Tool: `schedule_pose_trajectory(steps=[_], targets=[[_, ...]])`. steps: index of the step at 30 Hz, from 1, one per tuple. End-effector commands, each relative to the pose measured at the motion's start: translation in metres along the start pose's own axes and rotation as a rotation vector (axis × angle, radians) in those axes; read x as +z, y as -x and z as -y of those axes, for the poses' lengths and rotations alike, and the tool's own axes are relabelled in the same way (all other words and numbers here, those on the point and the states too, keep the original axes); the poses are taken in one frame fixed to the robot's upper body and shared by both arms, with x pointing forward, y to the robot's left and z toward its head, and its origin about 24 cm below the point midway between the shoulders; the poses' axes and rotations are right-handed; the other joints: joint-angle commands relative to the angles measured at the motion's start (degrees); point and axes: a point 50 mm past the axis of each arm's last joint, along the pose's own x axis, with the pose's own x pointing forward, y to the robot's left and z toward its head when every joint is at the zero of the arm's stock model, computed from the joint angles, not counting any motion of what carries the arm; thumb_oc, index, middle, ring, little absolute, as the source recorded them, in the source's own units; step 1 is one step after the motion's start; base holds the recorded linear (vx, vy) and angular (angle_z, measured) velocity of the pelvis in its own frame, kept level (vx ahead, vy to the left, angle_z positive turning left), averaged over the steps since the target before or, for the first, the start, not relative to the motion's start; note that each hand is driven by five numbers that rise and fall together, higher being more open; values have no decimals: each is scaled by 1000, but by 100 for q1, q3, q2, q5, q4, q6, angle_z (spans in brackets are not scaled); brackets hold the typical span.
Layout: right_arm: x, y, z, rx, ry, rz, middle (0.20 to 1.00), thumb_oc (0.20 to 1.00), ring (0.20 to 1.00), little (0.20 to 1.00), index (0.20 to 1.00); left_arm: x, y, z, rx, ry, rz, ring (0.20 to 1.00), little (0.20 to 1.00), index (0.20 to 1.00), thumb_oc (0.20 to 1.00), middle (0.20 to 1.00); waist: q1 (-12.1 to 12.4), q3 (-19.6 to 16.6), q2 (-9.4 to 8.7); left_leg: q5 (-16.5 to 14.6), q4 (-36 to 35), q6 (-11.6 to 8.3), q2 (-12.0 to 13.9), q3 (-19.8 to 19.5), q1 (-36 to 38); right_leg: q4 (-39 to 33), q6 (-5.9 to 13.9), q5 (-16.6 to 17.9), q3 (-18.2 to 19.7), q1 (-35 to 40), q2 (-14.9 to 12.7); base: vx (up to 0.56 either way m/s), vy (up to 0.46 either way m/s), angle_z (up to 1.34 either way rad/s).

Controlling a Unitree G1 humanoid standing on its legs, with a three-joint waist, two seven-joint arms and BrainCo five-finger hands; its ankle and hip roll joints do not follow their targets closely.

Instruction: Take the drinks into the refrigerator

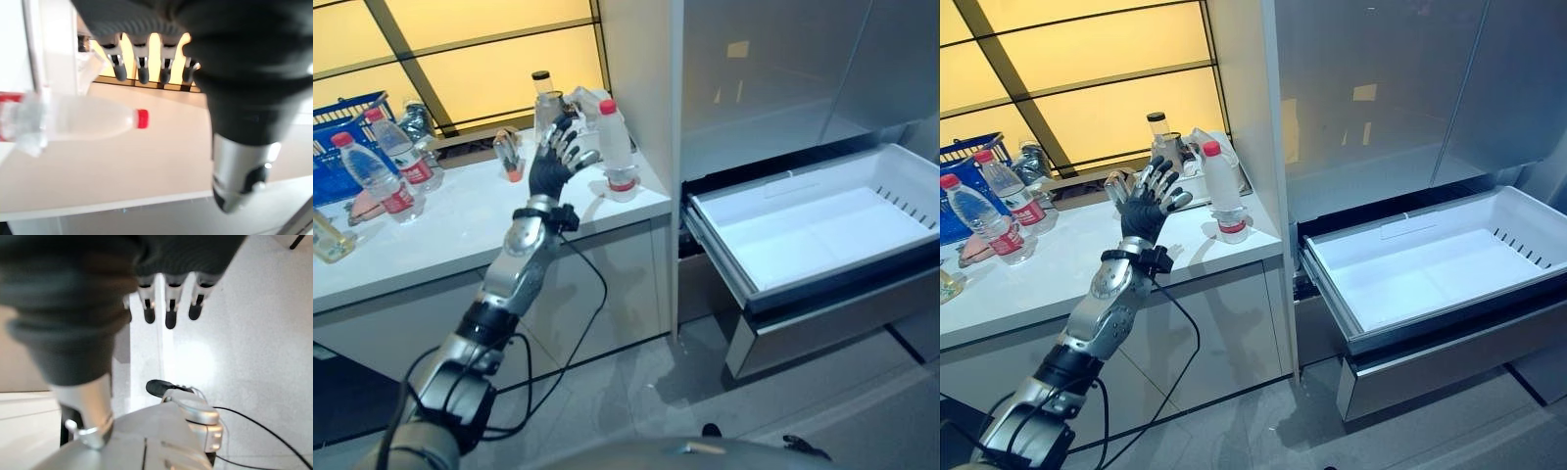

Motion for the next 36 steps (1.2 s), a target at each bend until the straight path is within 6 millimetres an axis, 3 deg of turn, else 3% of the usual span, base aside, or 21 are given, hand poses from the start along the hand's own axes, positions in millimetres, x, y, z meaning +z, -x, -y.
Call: schedule_pose_trajectory(steps=[1,7,14,21,36], targets=[[22,-2,2,-8,53,40,1000,1000,1000,1000,1000,50,-34,5,-5,-117,190,1000,1000,1000,1000,1000,-199,208,-47,-198,43,-4,-81,-208,-59,62,364,-1232,177,1058,-98,8,2,-5],[19,-2,2,-12,67,34,1000,1000,1000,1000,1000,67,-59,4,36,-220,199,1000,1000,1000,1000,1000,-293,180,-3,-198,43,-3,-78,-142,-78,62,399,-1193,233,995,-89,1,0,-1],[16,-2,4,-12,71,24,1000,1000,1000,1000,1000,71,-75,-6,75,-291,145,1000,1000,1000,1000,1000,-344,176,42,-257,43,5,-87,-97,-27,62,437,-1228,274,1018,-93,19,4,-5],[16,-2,2,-9,66,22,1000,1000,1000,1000,1000,52,-78,-19,129,-317,36,1000,1000,1000,1000,1000,-396,177,61,-266,43,15,-81,-36,-25,62,443,-1196,377,945,-61,0,-5,-4],[9,-1,-6,5,51,-5,1000,1000,1000,1000,1000,-12,-48,-46,173,-344,-196,1000,1000,1000,1000,1000,-404,161,18,-285,43,27,-55,43,-6,62,424,-1173,470,895,-8,1,0,-4]])
